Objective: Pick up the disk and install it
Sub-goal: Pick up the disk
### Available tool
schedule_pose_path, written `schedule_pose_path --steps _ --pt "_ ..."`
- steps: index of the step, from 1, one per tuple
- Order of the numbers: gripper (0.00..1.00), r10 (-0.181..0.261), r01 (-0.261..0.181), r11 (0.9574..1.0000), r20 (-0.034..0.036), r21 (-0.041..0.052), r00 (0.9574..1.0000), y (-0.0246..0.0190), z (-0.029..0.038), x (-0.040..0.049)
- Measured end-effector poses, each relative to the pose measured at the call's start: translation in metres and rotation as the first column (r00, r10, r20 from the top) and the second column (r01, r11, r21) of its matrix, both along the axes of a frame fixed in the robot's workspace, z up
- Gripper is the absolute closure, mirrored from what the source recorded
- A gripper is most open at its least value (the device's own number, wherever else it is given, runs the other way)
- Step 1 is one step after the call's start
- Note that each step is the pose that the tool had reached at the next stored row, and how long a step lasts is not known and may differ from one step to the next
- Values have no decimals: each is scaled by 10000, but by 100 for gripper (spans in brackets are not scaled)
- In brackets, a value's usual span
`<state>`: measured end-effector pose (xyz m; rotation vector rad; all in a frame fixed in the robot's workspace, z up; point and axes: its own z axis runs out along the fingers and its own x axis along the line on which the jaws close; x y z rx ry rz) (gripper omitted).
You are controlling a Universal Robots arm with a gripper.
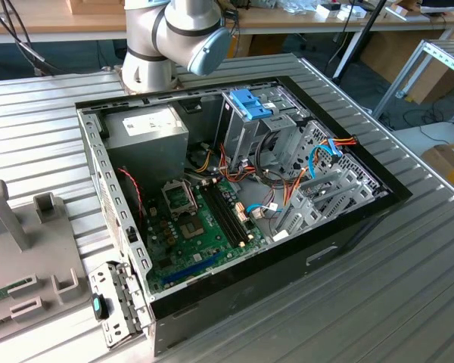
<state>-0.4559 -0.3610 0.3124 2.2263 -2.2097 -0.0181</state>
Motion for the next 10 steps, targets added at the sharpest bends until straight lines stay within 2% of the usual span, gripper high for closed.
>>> schedule_pose_path --steps 4,5,10 --pt "59 0 0 10000 -2 0 10000 0 1 0" --pt "64 0 0 10000 -1 0 10000 0 1 0" --pt "64 0 0 10000 -1 2 10000 0 1 0"
